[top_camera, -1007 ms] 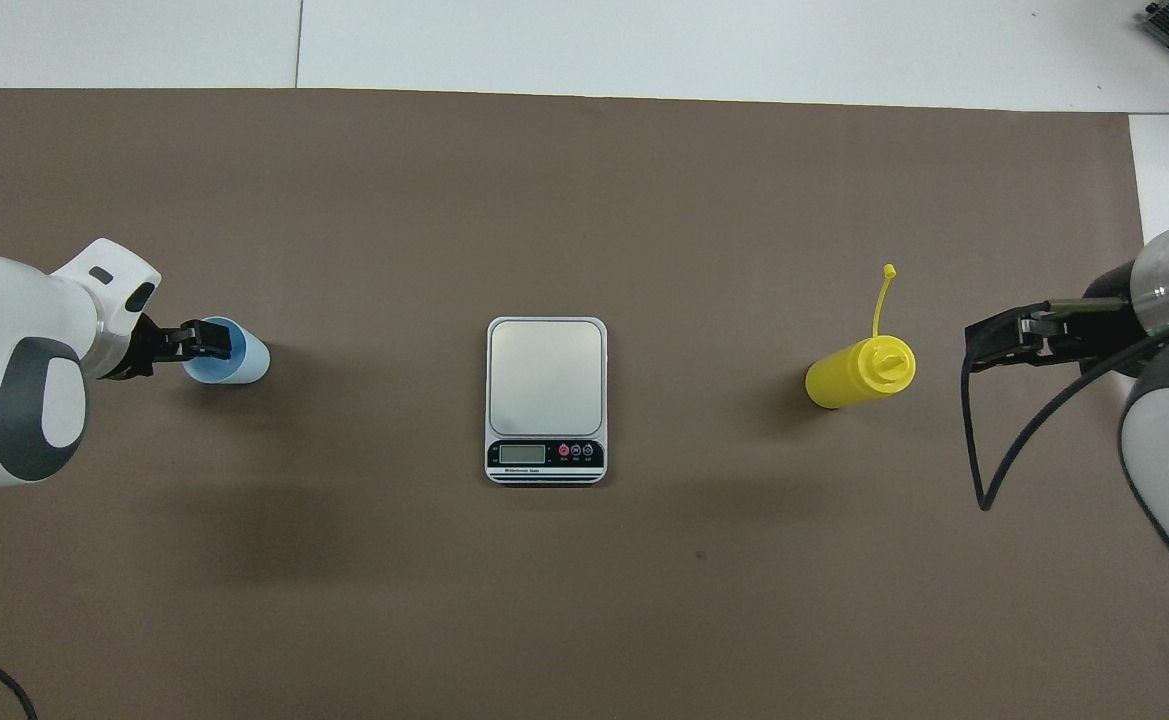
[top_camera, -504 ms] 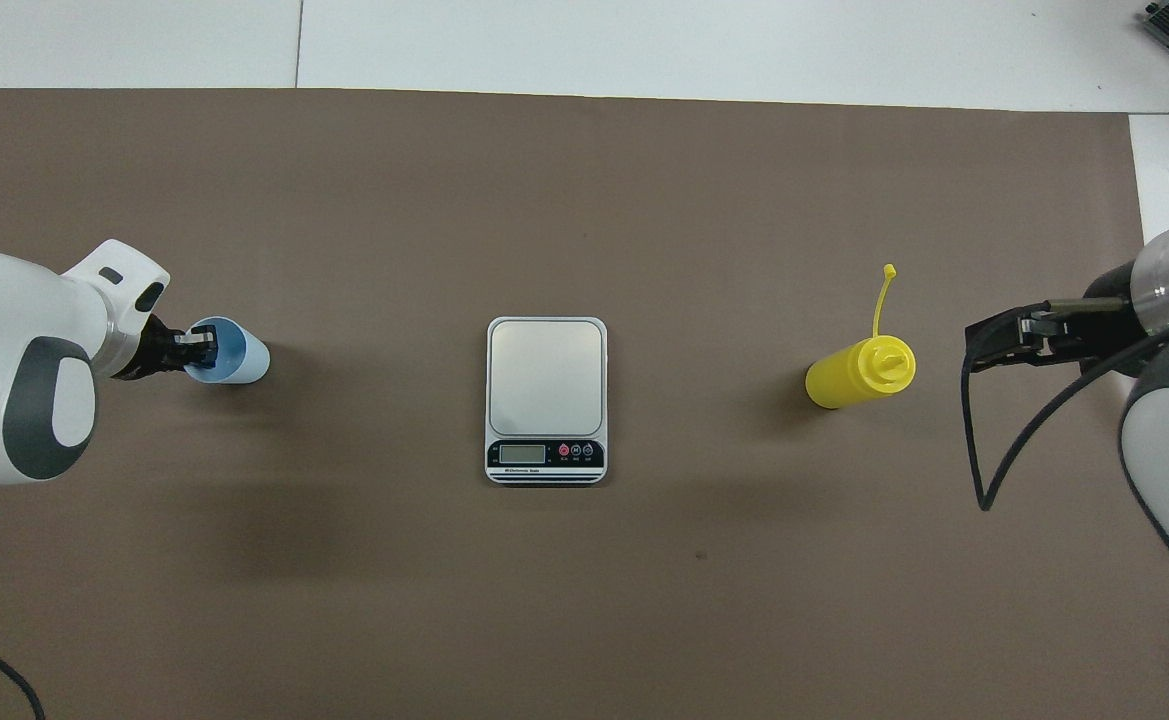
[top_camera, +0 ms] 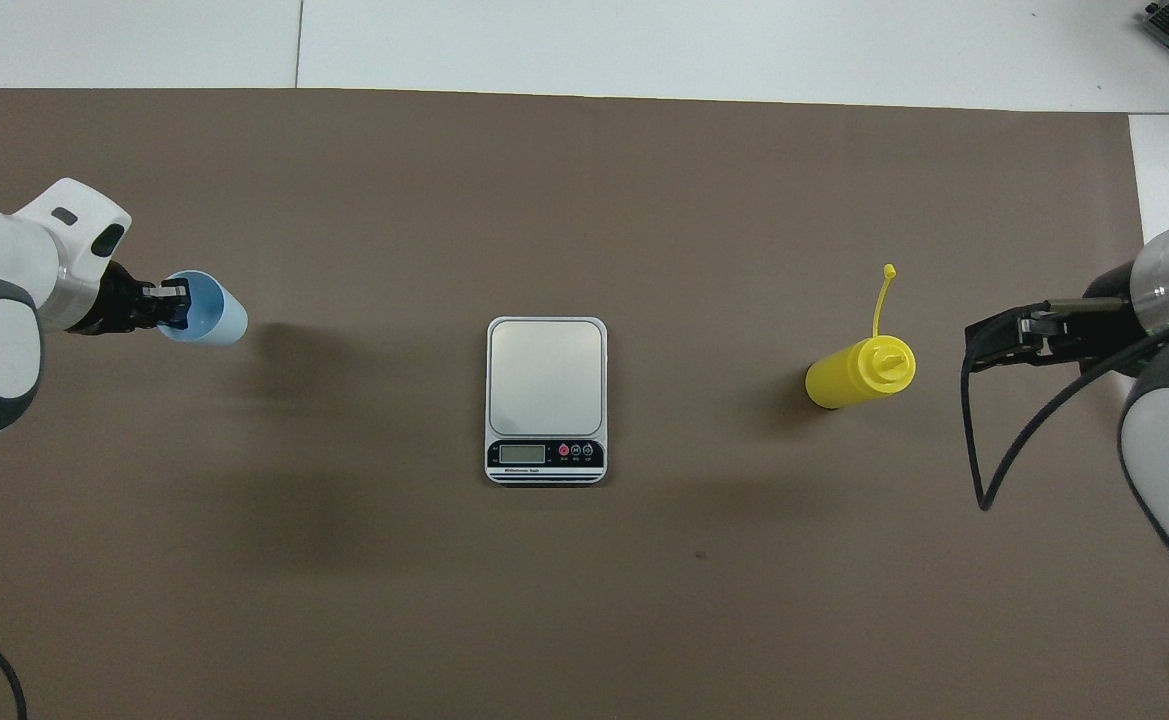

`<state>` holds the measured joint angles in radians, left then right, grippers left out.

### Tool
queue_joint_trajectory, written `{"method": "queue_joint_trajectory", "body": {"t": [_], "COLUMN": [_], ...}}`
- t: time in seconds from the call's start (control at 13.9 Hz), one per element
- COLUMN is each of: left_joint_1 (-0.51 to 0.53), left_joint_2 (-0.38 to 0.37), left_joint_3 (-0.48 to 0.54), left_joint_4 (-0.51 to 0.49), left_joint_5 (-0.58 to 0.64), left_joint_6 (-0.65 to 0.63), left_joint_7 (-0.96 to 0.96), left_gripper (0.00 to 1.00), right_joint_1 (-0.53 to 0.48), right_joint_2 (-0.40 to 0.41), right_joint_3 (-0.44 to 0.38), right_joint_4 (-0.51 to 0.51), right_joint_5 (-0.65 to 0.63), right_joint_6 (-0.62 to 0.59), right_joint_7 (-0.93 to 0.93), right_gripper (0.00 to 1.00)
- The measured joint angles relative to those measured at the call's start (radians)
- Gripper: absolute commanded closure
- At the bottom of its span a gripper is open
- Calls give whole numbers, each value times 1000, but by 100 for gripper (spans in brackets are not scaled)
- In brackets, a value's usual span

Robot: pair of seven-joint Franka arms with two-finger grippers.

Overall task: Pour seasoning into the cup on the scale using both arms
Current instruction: 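Lift the blue cup with the left gripper and carry it onto the scale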

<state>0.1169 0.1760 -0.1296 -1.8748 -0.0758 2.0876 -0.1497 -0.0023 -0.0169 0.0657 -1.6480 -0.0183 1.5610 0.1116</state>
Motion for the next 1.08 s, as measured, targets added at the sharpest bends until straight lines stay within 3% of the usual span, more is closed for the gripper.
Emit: {"method": "queue_joint_trajectory", "body": {"t": [0.22,0.43,1.08], "left_joint_1": [-39,-143,-458], "left_joint_2": [6,43,105], "left_joint_3": [-5,-9,-12], "left_joint_4": [139,241,274], "left_joint_5": [-32,-33,-21], "left_joint_6": [-135,-198,-111], "left_joint_7": [-59,-196,-493], "left_gripper": [100,100,100], "right_joint_1": [0,0,0], "right_joint_2": [0,0,0], "right_joint_3": [0,0,0], "right_joint_4": [0,0,0], "right_joint_5": [0,0,0], "right_joint_6": [0,0,0], "right_joint_7": [0,0,0], "right_gripper": [0,0,0]}}
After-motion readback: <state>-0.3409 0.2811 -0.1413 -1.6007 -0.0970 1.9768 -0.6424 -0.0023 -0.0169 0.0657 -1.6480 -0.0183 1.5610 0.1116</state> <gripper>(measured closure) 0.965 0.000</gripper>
